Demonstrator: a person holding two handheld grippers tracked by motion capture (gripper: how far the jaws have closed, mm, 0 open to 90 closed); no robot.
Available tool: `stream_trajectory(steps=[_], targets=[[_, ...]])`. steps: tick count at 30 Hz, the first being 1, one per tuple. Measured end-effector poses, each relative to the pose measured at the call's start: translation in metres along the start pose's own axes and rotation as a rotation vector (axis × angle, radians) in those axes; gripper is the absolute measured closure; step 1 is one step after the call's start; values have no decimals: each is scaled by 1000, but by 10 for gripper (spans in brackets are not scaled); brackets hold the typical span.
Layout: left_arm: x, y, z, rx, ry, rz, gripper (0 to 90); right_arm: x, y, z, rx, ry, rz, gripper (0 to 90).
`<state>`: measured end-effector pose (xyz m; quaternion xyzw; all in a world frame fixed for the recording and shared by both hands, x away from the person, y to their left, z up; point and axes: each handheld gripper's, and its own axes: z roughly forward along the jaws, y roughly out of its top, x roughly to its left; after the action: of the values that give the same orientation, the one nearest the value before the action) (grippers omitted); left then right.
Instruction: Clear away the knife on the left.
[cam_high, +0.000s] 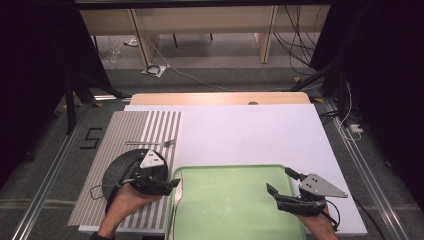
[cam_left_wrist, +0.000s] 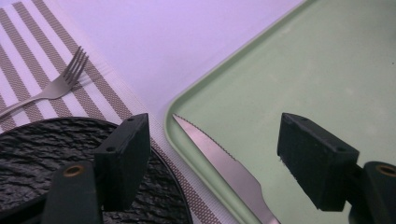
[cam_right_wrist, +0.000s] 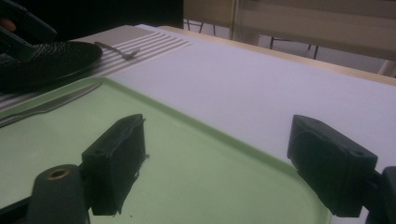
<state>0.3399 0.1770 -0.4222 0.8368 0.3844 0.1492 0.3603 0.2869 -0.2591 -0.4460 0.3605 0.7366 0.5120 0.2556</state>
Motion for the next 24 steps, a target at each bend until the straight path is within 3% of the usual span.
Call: stream_trajectory(steps=[9,24], targets=[[12,-1,-8,-44,46,-36,244,1,1,-1,-5,4,-3,188],[22,-5,-7,-42,78,-61,242,1,1,0,-1,7,-8,188]])
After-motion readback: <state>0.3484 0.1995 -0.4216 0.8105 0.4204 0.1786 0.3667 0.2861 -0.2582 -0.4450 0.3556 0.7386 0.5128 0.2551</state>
